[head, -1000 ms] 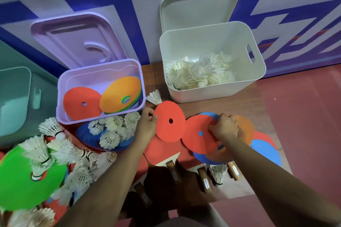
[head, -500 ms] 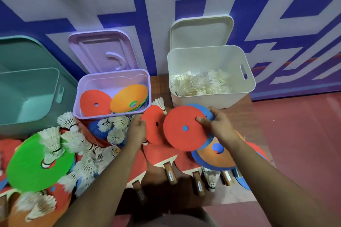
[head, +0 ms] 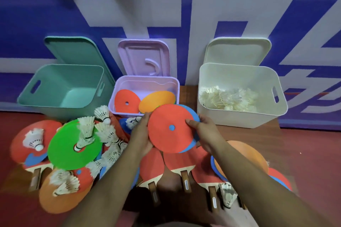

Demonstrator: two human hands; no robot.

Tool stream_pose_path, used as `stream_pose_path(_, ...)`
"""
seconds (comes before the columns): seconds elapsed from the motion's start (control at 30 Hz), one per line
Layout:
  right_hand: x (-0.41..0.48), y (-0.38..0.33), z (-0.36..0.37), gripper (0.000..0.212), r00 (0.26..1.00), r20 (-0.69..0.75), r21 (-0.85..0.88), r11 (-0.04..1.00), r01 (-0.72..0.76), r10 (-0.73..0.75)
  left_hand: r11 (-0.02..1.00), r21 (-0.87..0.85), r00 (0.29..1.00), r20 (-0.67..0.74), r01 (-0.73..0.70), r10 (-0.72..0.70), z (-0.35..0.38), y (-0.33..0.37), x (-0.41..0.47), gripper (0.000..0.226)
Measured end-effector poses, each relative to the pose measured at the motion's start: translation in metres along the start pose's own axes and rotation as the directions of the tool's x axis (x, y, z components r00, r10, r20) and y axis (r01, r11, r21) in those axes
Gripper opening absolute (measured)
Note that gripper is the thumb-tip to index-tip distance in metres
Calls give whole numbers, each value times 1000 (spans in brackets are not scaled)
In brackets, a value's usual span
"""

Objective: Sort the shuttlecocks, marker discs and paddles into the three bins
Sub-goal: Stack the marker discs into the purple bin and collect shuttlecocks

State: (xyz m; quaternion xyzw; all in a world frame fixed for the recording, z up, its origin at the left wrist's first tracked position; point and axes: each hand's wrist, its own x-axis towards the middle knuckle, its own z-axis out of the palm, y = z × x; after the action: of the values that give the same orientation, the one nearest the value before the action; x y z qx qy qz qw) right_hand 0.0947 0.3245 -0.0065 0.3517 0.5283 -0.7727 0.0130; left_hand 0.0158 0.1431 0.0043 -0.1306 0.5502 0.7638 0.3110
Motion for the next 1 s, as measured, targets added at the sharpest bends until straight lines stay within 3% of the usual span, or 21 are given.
stream_pose_path(0.07, 8, -6, 20, 19, 999, -48, 9, 1000, 20, -19, 1000, 13, 1000, 20, -5, 5, -10, 13, -1, 46)
stream_pose_path(0.13, 16, -11, 42, 24, 995, -78, -53, 997, 56, -60, 994, 103, 999, 9, -39, 39, -21, 22, 0, 29)
stream_pose_path(0.17, 18, -12, 54, 30, 997, -48, -86, 994, 63, -67, 984, 162, 997, -13, -71, 74, -28, 25, 2, 25)
stream_pose_path(0.27, 25, -16, 94, 35, 995, 84, -182, 980, 76, -62, 926, 346, 981, -68, -149, 183, -47, 45, 12, 44)
stream_pose_path(0.4, 44, -20, 131, 32, 990, 143, -171, 985, 39, -15, 912, 380, 950, -195, -156, 244, -79, 85, 33, 59)
stream_pose_path(0.53, 68, -16, 160, 35, 982, 172, -131, 990, -56, 78, 859, 474, 943, -154, -192, 295, -97, 104, 58, 53)
stream_pose_path(0.6, 82, -12, 169, 42, 984, 170, -242, 970, -19, 62, 782, 584, 922, -140, -216, 360, -102, 114, 76, 49)
stream_pose_path(0.67, 96, -10, 170, 46, 989, 150, -504, 859, 85, -10, 666, 699, 889, -98, -259, 448, -105, 125, 97, 51)
stream_pose_path(0.77, 119, -2, 160, 48, 971, 180, -834, 499, 235, -157, 449, 868, 864, -47, -213, 501, -108, 138, 128, 54)
stream_pose_path(0.83, 132, 7, 151, 45, 967, 204, -918, 312, 243, -152, 369, 915, 870, -44, -163, 492, -114, 137, 149, 53)
stream_pose_path(1.0, 151, 24, 135, 35, 989, 147, -987, 63, 149, -28, 207, 971, 920, 29, -118, 390, -125, 110, 185, 53)
